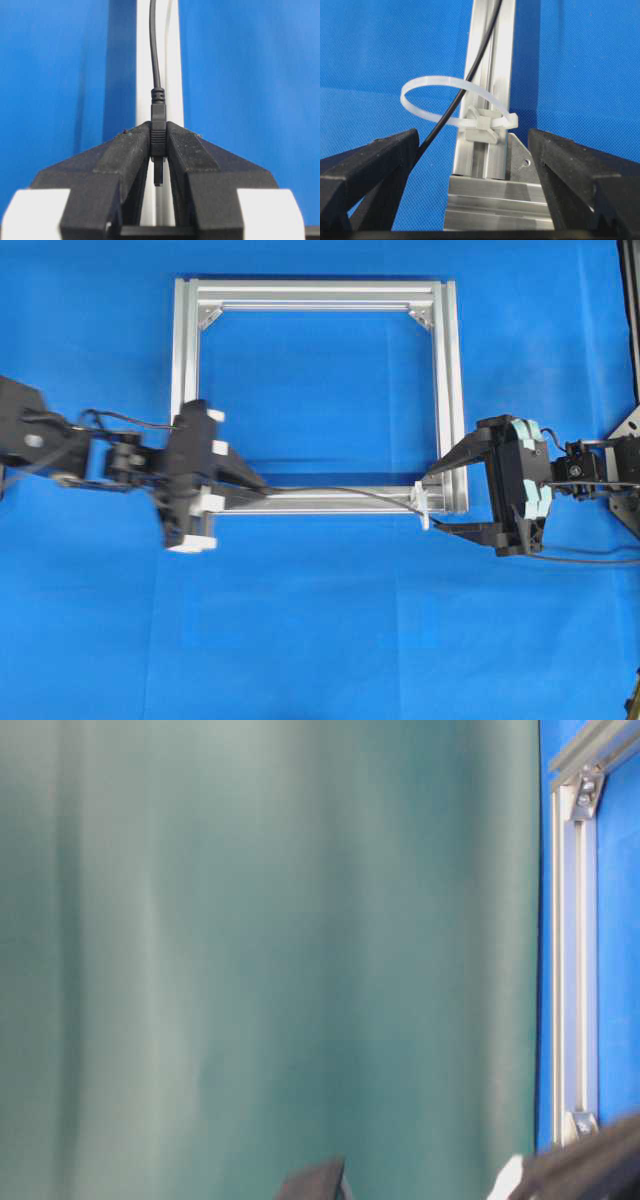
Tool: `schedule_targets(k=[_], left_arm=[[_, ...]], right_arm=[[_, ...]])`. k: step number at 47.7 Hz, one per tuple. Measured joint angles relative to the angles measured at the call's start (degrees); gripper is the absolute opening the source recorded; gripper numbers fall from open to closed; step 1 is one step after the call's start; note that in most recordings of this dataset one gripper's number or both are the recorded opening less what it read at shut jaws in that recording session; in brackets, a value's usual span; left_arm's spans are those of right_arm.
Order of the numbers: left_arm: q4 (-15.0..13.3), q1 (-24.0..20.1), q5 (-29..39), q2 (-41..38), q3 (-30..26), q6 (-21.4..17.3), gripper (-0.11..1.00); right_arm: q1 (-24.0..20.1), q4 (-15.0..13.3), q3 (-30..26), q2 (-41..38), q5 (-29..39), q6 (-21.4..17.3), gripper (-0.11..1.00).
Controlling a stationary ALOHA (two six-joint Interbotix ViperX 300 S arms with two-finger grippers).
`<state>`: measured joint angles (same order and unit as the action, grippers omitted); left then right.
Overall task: Insert the wire through the string loop located on the right side.
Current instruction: 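Pull the plug leftward with the left gripper, drawing cable through loop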
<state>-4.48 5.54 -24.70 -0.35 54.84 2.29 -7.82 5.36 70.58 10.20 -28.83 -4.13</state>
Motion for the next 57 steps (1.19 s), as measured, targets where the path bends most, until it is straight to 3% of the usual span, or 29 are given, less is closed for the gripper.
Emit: schedule_targets(k=[12,23,57], left_arm=[[0.00,0.09,-1.32,8.79,9.58,0.00,0.08],[0.00,0.00,-1.32,13.18,14.59,0.00,0.08],[0.00,0.35,0.18,13.89,14.94,-1.41,0.08]], right_arm=[[0.00,0.00,-0.09,-0.09,0.00,0.00,0.94],[0.00,0.00,-0.09,-0.09,0.00,0.00,0.94],[0.00,0.09,-0.09,0.00,1.23,0.00,0.94]])
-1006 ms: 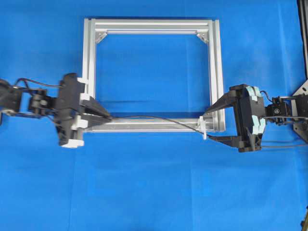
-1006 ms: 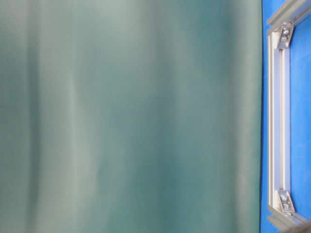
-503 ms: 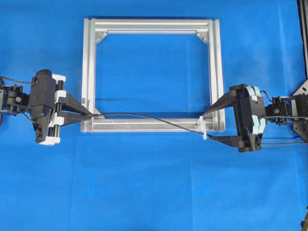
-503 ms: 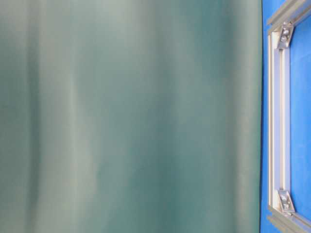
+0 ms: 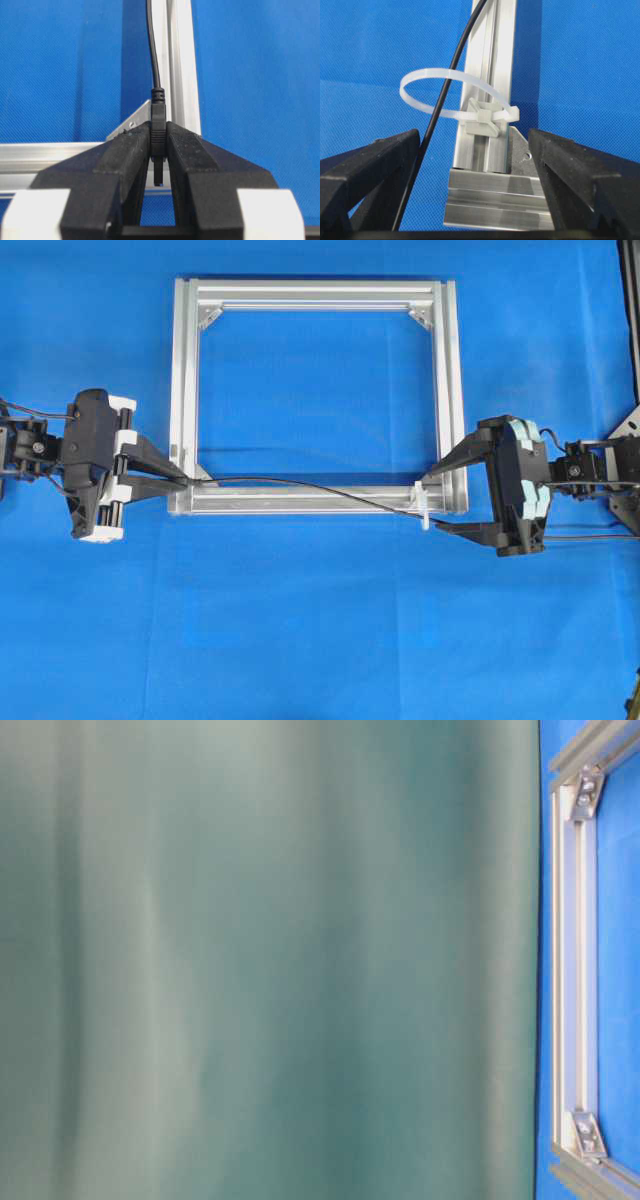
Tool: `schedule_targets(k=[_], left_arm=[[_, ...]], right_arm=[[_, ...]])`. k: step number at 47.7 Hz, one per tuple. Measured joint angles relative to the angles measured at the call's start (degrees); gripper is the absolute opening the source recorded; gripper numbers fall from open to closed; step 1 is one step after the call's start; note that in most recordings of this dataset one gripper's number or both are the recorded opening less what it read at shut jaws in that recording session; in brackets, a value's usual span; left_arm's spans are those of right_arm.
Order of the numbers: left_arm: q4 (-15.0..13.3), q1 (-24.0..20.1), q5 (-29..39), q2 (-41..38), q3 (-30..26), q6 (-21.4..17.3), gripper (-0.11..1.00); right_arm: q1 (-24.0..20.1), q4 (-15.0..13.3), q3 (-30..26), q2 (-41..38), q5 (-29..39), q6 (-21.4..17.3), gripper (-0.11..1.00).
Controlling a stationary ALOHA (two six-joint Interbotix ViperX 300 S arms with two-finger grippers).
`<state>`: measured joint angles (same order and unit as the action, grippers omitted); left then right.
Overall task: Insert the wire through the string loop located on the right side.
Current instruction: 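Pull the plug leftward with the left gripper, drawing cable through loop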
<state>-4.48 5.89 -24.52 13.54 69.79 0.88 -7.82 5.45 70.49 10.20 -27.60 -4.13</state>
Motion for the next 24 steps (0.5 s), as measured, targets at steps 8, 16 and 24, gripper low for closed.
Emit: schedule_targets(k=[8,16,24], left_arm=[[0.00,0.00,2.20,0.00,0.00,0.00,0.30],[0.00,0.00,4.04,0.18,0.18,0.00,0.79],[0.00,0.00,4.57,0.35,0.35,0.00,0.76]], right_arm=[[0.00,-0.09,0.00,-0.09,0.00,0.00,0.94],[0.00,0.00,0.00,0.53,0.35,0.00,0.94],[0.00,-0.09,0.09,3.43,2.72,0.00,0.94]])
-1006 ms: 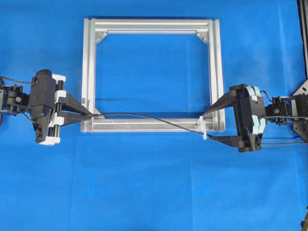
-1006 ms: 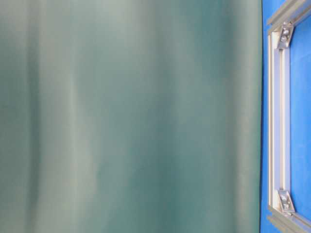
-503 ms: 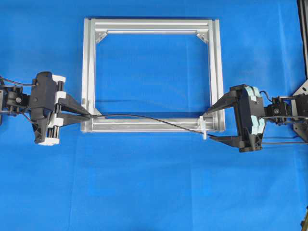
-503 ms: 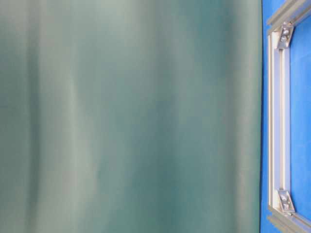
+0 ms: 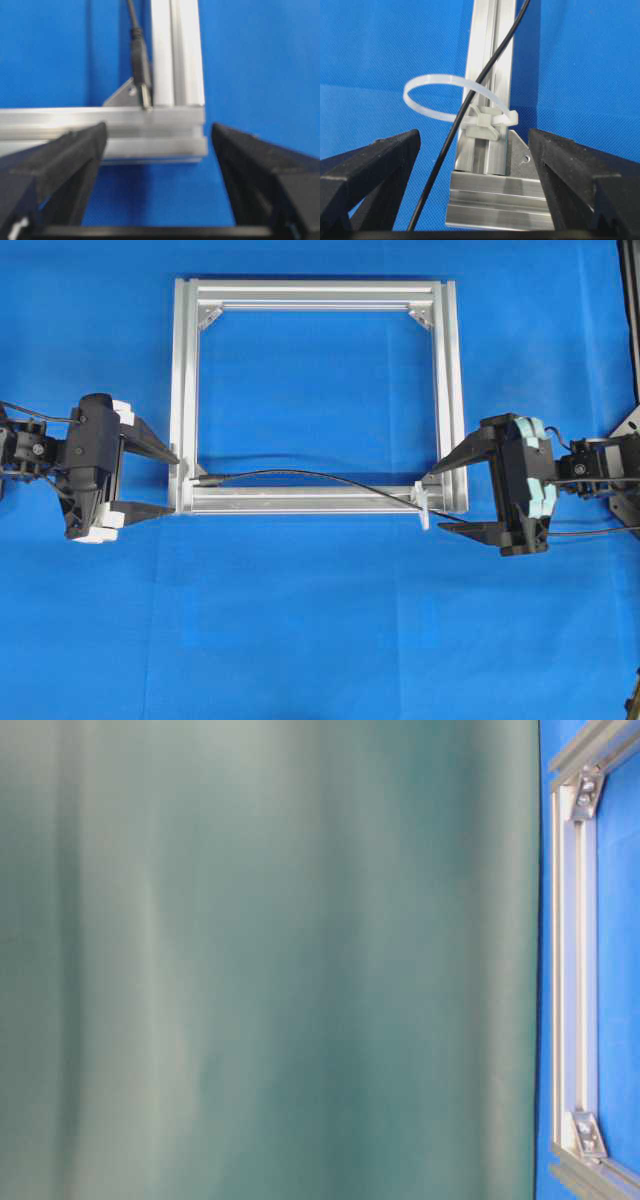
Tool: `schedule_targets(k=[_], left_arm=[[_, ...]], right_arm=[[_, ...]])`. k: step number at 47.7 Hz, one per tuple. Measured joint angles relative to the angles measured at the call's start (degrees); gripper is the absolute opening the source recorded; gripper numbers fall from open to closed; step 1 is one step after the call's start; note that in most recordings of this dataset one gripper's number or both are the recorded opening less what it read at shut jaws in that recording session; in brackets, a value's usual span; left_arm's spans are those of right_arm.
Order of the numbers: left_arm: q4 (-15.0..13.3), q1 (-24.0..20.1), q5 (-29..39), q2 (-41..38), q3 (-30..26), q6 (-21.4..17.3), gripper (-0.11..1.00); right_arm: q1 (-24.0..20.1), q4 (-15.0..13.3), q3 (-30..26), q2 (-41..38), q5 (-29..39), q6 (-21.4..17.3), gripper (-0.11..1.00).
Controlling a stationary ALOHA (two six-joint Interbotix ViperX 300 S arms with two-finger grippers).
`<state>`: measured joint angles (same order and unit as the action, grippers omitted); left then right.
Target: Insert the wire through the string loop located on the right side.
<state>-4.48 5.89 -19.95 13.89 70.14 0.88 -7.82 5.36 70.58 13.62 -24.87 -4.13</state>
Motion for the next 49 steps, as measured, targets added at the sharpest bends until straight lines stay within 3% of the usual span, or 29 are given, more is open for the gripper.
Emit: schedule_targets(k=[28,49], left_arm=[[0.00,0.00,1.93,9.93,-1.85,0.09,0.77],[0.00,0.00,2.02,11.87,-2.20,0.00,0.77]], right_arm=[[1.14,-0.09,-0.35,17.93,13.01,0.44,0.94],[1.14,-0.09,-0.35,19.42,13.45,0.79,0.94]])
